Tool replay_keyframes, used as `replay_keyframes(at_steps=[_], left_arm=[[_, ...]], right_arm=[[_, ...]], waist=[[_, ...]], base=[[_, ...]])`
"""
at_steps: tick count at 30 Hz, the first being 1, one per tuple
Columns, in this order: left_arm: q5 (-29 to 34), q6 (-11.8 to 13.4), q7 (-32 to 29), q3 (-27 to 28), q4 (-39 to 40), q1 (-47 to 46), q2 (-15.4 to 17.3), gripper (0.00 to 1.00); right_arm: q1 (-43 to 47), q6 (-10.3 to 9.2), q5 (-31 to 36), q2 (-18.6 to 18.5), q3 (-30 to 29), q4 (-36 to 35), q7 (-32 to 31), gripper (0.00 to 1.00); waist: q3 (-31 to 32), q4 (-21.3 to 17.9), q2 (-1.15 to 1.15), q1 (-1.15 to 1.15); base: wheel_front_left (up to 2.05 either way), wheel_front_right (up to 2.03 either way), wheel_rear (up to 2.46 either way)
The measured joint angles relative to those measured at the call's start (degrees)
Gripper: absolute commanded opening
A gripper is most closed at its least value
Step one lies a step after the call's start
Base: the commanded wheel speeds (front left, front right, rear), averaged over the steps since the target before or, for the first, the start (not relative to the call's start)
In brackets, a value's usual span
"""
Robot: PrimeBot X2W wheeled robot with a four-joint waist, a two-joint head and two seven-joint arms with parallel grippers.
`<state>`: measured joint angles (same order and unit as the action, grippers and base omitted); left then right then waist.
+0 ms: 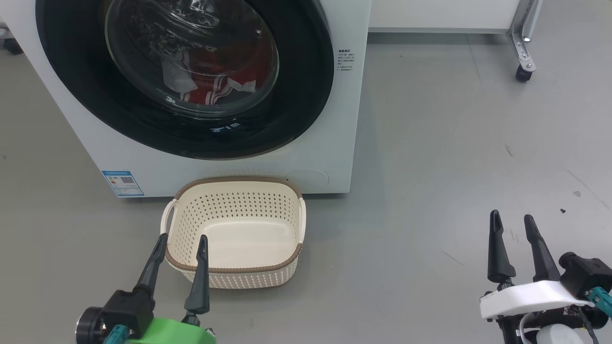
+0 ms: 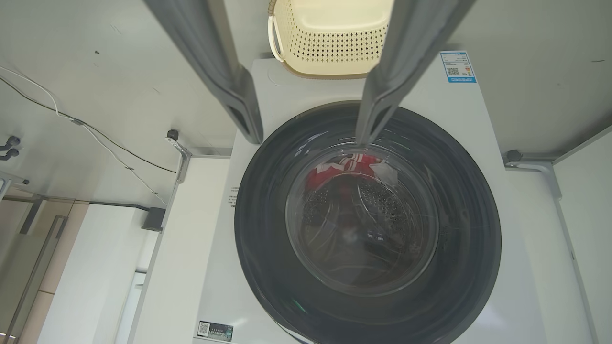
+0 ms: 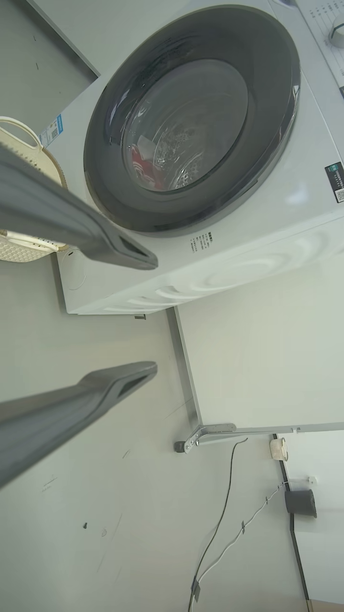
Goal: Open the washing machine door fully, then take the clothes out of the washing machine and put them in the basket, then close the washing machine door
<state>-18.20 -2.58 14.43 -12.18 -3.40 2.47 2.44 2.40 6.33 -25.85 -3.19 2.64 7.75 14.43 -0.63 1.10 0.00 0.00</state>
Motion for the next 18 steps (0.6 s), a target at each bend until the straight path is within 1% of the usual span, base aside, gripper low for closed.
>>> replay_keyframes(at_steps=[4,6,9,11,18], left_arm=[[0.29,0.78,0.00,-0.75,-1.14,0.00,0.02,1.00],[0.32,1.16,0.00,-0.87,-1.76,0.00,0.02,1.00],[0.83,1.44,0.00,-0.93,-2.35,-0.01,0.02,1.00],[1.18,1.87,0.00,-1.00,-3.12,-0.01,0.02,1.00],[1.02,3.36,0.00,-1.14,-4.64,-0.03,0.03,1.00]], right_arm=[[-0.01,-0.02,0.45,0.03,0.09,0.71,0.00,1.00],[-0.01,-0.49,1.03,0.05,0.24,1.15,0.00,1.00],[-0.01,-0.54,1.42,0.08,0.43,1.78,0.00,1.00],[-0.01,-0.92,2.05,0.09,0.73,2.20,0.00,1.00],[-0.10,-0.94,2.40,0.30,0.96,2.90,0.00,1.00]], waist=[[-0.04,-0.13,0.00,0.00],[-0.07,-0.18,0.00,0.00],[-0.13,-0.22,0.00,0.00],[-0.19,-0.22,0.00,0.00],[-0.38,-0.18,0.00,0.00]], base=[[0.00,0.00,0.00],[0.00,0.00,0.00],[0.00,0.00,0.00],[0.00,0.00,0.00],[0.00,0.00,0.00]])
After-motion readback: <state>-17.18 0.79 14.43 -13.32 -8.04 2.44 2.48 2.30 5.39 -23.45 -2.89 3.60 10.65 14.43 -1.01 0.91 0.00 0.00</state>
